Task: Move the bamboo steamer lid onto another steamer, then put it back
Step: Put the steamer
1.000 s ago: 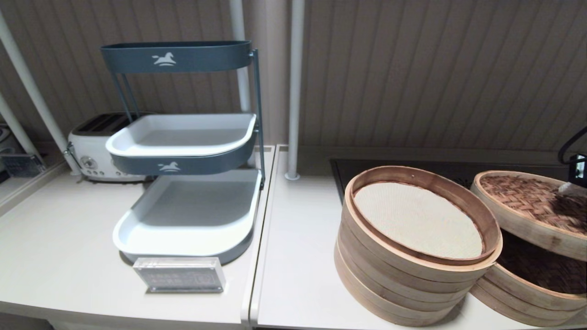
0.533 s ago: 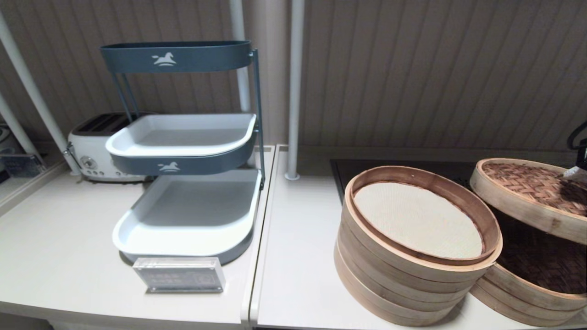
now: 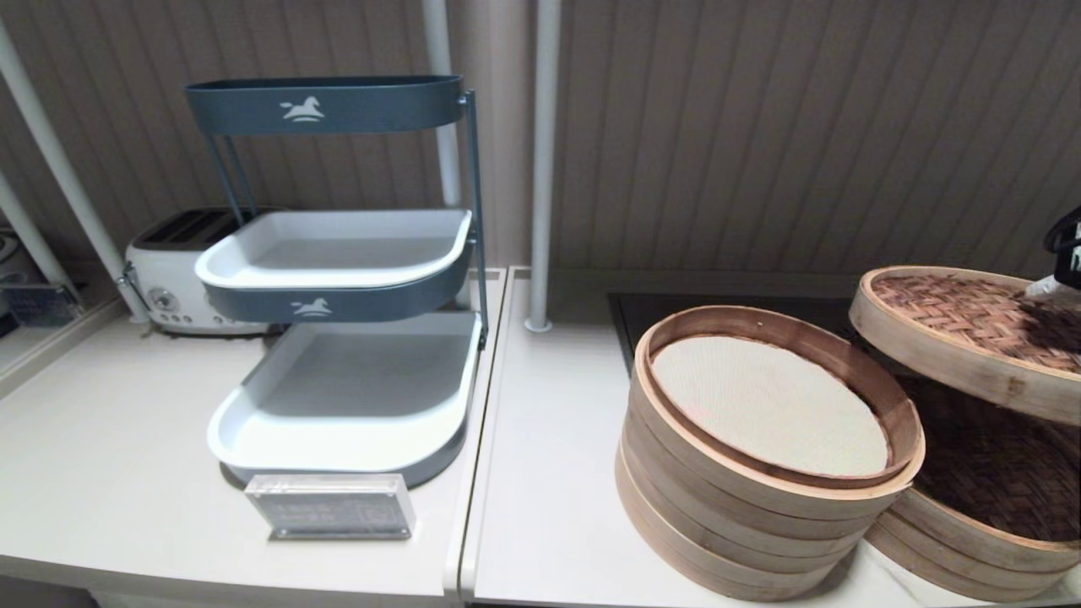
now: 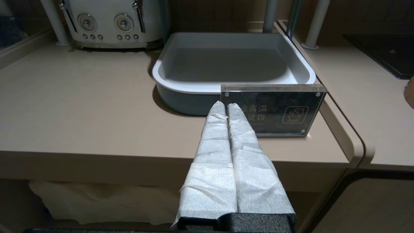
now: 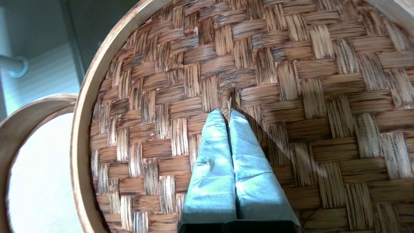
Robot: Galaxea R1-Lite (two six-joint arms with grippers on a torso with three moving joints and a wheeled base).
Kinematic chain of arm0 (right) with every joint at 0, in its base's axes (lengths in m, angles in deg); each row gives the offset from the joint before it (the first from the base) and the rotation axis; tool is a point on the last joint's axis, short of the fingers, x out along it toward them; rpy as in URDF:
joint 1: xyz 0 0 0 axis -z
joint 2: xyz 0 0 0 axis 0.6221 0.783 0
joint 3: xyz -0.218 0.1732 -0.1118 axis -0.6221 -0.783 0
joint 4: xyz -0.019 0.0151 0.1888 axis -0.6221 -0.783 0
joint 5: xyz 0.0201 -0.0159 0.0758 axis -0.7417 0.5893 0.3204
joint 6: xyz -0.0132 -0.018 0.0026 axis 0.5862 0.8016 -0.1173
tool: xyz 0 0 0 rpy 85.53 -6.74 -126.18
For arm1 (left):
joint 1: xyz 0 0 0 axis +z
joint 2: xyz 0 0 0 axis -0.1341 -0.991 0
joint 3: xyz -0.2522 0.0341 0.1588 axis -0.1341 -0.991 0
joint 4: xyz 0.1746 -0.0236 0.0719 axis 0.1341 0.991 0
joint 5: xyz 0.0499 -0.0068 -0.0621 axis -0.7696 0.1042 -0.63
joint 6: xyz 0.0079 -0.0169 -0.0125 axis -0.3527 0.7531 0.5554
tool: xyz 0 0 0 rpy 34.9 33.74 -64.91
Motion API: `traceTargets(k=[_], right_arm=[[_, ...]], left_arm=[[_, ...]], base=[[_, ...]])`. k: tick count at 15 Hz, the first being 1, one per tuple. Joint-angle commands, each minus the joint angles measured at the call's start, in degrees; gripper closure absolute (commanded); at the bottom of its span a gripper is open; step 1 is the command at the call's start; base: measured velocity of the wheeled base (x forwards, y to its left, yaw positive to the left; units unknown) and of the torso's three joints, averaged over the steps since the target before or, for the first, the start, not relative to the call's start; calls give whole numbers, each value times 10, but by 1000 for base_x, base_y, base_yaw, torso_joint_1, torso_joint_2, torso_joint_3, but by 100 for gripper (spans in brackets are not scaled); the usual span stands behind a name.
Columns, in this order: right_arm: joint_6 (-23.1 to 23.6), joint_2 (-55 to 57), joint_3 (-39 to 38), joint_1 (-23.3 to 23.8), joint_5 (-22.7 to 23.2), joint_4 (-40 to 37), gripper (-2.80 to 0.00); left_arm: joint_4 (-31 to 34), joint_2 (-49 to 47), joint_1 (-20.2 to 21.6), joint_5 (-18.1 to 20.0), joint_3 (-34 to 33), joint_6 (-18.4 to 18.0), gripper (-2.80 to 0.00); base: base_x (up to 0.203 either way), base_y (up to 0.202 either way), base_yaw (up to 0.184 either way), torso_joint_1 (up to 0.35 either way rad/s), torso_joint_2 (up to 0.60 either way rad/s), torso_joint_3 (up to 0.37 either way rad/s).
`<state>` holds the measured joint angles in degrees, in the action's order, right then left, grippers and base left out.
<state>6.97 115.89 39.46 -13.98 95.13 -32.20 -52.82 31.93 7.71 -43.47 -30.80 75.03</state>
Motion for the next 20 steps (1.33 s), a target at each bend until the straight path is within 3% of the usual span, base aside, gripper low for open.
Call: traceTargets(k=[1,12,15,20], right_arm=[[0,-11,2,-17,1,-1,0],[-13,-16,0,-152,-7,-4,0],[-13,-13,1,-196,-51,-1,0],[-13,-8,4,-251,-79,-1,0]], left_arm=[[-1,0,0,0,-16,0,0],[-1,0,0,0,-16,0,0],[-1,0,0,0,-16,0,0],[-1,0,0,0,-16,0,0]], base=[[0,0,0,0,0,0],[0,0,0,0,0,0],[0,0,0,0,0,0],[0,0,0,0,0,0]])
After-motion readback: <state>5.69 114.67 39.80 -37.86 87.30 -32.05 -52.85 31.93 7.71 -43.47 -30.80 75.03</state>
